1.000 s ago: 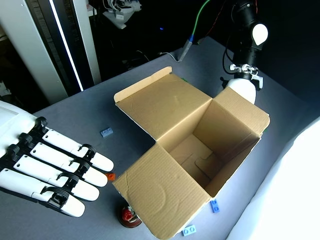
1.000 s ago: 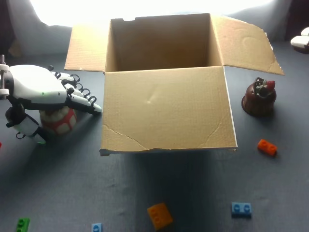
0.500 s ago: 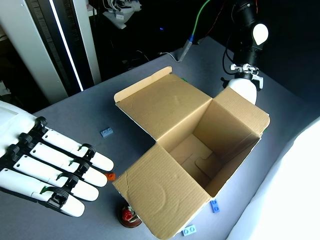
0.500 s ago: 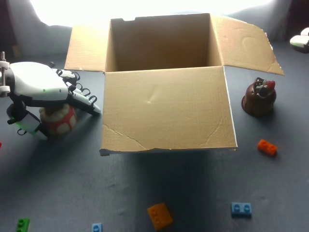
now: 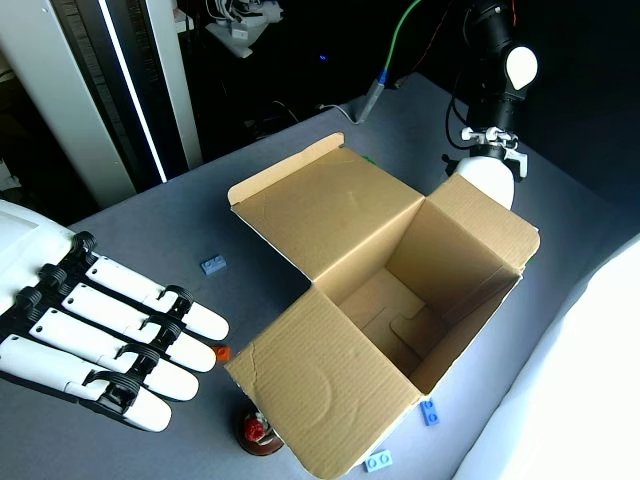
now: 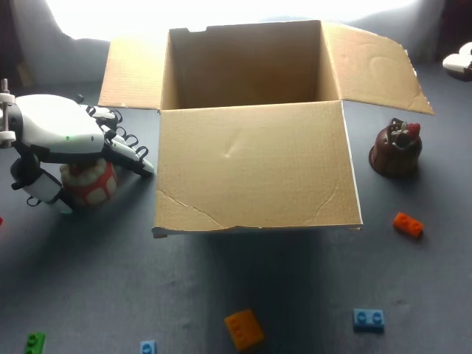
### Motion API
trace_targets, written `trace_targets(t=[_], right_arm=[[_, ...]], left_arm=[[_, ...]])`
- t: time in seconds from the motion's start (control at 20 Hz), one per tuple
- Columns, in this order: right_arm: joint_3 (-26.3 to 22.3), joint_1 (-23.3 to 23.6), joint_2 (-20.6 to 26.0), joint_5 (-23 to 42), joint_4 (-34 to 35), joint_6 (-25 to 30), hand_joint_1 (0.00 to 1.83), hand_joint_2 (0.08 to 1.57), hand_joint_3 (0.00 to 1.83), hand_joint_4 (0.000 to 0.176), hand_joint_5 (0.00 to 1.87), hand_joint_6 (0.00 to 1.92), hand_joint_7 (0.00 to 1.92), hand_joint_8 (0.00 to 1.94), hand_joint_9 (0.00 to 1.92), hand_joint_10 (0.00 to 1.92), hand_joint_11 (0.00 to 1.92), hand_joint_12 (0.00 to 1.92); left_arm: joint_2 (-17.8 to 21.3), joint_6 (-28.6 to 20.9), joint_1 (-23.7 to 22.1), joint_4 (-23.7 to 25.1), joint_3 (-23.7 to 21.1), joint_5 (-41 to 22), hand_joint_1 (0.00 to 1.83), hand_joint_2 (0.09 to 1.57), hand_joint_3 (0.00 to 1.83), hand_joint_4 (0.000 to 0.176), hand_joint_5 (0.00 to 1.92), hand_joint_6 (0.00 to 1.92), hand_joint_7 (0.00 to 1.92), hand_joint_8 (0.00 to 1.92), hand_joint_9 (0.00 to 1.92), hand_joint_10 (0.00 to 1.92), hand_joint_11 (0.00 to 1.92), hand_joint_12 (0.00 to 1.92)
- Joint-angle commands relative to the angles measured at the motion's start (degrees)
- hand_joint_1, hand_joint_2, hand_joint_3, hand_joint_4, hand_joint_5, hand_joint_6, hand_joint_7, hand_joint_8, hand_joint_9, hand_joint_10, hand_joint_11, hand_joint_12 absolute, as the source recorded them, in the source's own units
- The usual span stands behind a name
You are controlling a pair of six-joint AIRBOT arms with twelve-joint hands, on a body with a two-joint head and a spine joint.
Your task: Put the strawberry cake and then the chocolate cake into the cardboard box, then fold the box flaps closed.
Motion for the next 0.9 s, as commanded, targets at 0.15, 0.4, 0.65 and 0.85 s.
trace_targets(t=[0.15, 0.4, 0.65, 0.85], right_arm=[[0.0, 0.5, 0.6, 6.8, 0.7, -0.1, 0.65, 1.07, 0.0, 0.0, 0.12, 0.0, 0.14, 0.0, 0.16, 0.02, 0.0, 0.63], [0.0, 0.5, 0.6, 6.8, 0.7, -0.1, 0.65, 1.07, 0.0, 0.0, 0.12, 0.0, 0.14, 0.0, 0.15, 0.01, 0.0, 0.59], [0.0, 0.5, 0.6, 6.8, 0.7, -0.1, 0.65, 1.07, 0.0, 0.0, 0.12, 0.0, 0.14, 0.0, 0.15, 0.01, 0.0, 0.58], [0.0, 0.5, 0.6, 6.8, 0.7, -0.1, 0.65, 1.07, 0.0, 0.0, 0.12, 0.0, 0.14, 0.0, 0.15, 0.01, 0.0, 0.58]], left_arm=[[0.2, 0.0, -0.9, -2.2, 0.4, -0.7, 1.26, 0.96, 0.0, 0.095, 0.33, 0.01, 0.39, 0.0, 0.48, 0.04, 0.0, 1.21], [0.4, -0.2, -2.2, -2.7, 0.8, -1.2, 1.32, 0.98, 0.0, 0.067, 0.5, 0.03, 0.54, 0.02, 0.54, 0.33, 0.12, 1.46], [0.4, -0.2, -2.5, -2.7, 1.0, -1.3, 1.32, 0.98, 0.0, 0.067, 0.52, 0.0, 0.55, 0.0, 0.35, 0.79, 0.12, 1.49], [0.4, -0.2, -2.4, -2.7, 0.9, -1.4, 1.32, 0.98, 0.0, 0.067, 0.52, 0.0, 0.55, 0.0, 0.35, 0.8, 0.12, 1.49]])
